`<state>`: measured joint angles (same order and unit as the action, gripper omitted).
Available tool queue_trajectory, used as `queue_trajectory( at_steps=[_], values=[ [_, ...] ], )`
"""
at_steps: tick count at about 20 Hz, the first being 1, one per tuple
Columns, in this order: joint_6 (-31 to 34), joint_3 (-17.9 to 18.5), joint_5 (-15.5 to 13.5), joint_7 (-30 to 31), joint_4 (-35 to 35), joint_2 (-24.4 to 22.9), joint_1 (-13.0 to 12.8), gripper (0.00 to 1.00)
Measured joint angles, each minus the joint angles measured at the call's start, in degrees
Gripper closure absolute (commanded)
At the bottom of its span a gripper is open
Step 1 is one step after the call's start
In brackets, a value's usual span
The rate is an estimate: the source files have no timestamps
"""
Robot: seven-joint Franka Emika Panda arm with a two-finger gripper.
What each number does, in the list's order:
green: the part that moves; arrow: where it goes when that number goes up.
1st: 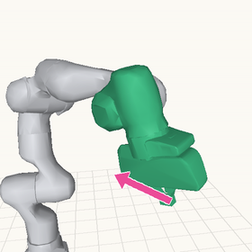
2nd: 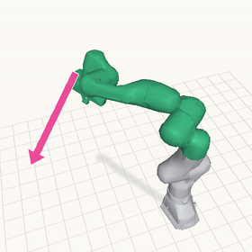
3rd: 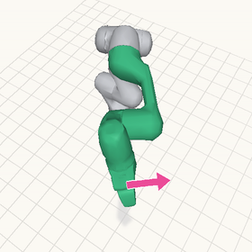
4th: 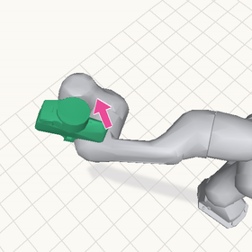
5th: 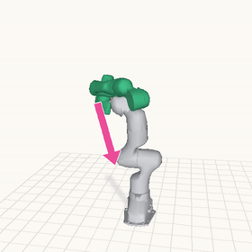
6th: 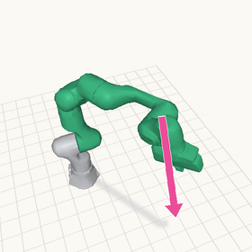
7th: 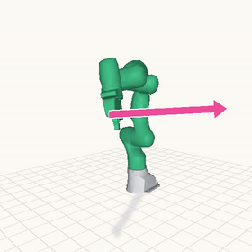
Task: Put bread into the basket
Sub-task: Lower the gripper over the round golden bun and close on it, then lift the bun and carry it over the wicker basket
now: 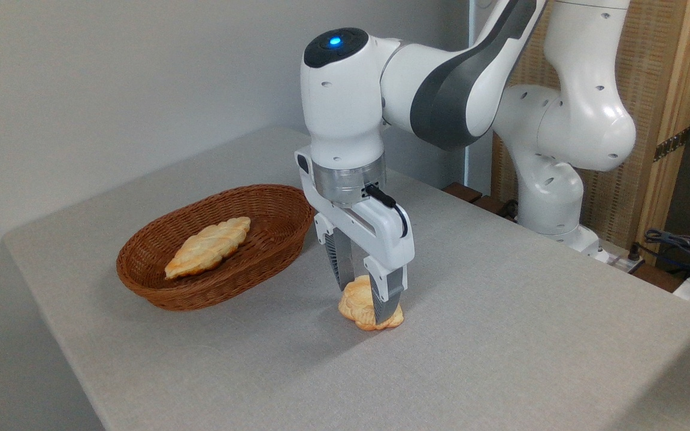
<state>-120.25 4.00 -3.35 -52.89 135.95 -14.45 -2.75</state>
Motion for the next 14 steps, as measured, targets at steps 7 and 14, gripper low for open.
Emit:
queue_trajectory(
  at_steps=[7, 14],
  values=[
    [0.0, -0.01, 0.0, -1.0, 0.0, 0.3, -0.46, 0.56],
    [0.03, -0.02, 0.0, -1.0, -0.52, 0.31, -0.57, 0.55]
  ],
)
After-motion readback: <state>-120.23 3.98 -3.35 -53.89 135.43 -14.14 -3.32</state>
